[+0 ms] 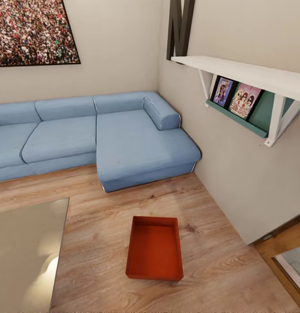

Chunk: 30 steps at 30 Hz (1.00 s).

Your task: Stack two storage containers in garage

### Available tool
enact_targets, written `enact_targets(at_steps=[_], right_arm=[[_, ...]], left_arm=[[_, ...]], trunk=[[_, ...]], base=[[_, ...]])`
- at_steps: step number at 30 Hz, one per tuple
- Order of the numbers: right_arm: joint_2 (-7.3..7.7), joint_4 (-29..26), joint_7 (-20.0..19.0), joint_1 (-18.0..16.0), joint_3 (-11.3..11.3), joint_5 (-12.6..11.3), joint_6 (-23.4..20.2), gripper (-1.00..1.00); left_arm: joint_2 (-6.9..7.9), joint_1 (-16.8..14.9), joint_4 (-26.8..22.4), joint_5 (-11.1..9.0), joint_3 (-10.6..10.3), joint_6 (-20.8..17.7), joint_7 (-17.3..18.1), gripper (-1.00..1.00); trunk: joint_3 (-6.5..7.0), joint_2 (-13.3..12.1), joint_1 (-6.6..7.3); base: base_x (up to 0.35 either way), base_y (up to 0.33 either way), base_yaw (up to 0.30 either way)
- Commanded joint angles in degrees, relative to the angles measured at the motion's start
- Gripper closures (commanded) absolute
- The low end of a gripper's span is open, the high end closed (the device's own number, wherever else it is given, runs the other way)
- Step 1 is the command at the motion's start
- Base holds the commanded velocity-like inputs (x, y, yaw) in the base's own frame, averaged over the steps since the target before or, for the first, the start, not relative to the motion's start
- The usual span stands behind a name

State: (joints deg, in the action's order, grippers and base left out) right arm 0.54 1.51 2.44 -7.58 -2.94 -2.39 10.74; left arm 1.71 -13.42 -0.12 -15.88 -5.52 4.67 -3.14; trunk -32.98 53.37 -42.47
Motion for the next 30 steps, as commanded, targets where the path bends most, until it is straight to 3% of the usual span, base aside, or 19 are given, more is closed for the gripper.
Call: enact_targets(at_steps=[1,30], right_arm=[[-0.01,0.2,0.1,-0.1,-0.3,-0.2,0.3,-1.0],[-0.01,0.2,0.0,-0.1,-0.3,-0.2,0.3,-1.0]], left_arm=[[0.01,0.0,0.0,-0.5,-0.5,0.2,-0.1,-1.0],[-0.04,0.0,0.0,-0.5,-0.5,0.2,-0.2,-1.0]], trunk=[[-0.14,0.0,0.0],[-2.78,0.0,0.0]], base=[[0.0,0.0,0.0],[0.0,0.0,0.0]])
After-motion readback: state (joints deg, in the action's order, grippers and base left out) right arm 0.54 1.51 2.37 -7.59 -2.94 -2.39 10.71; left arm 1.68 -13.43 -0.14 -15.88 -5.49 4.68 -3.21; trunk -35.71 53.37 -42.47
